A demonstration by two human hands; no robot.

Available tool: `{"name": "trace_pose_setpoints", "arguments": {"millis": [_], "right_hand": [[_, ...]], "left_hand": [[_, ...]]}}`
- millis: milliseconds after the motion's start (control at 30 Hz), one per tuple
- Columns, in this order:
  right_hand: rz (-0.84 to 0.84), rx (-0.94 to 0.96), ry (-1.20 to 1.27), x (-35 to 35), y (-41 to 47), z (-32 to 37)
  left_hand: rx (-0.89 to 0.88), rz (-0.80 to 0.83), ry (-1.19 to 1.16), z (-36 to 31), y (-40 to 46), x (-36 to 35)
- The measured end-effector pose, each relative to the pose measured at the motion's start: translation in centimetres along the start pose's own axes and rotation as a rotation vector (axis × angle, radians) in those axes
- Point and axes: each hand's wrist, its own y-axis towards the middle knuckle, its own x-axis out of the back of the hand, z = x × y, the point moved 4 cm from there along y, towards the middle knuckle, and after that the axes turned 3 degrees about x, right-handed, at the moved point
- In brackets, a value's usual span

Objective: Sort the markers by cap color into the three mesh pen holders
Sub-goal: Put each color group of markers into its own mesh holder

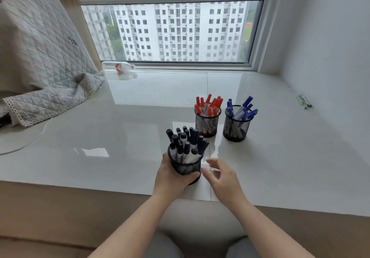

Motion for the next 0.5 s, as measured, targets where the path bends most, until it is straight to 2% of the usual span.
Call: {"name": "trace_pose_setpoints", "arguments": {"millis": [100,300,500], "right_hand": [[0.032,0.001,0.057,0.7,-2.0,0.6],[-0.033,-0.001,0.096,2.5,-3.4,1.3],[-0.022,-0.037,0.129,3.0,-3.7,1.7]], "left_hand": [[-0.026,0.021,-0.018,-0.8,-1.7,-0.9],[-0.084,0.015,-0.073,-1.3,-4.4,-2.6],[-0.106,0.092,-0.085,-0.9,-4.9,-2.8]]}}
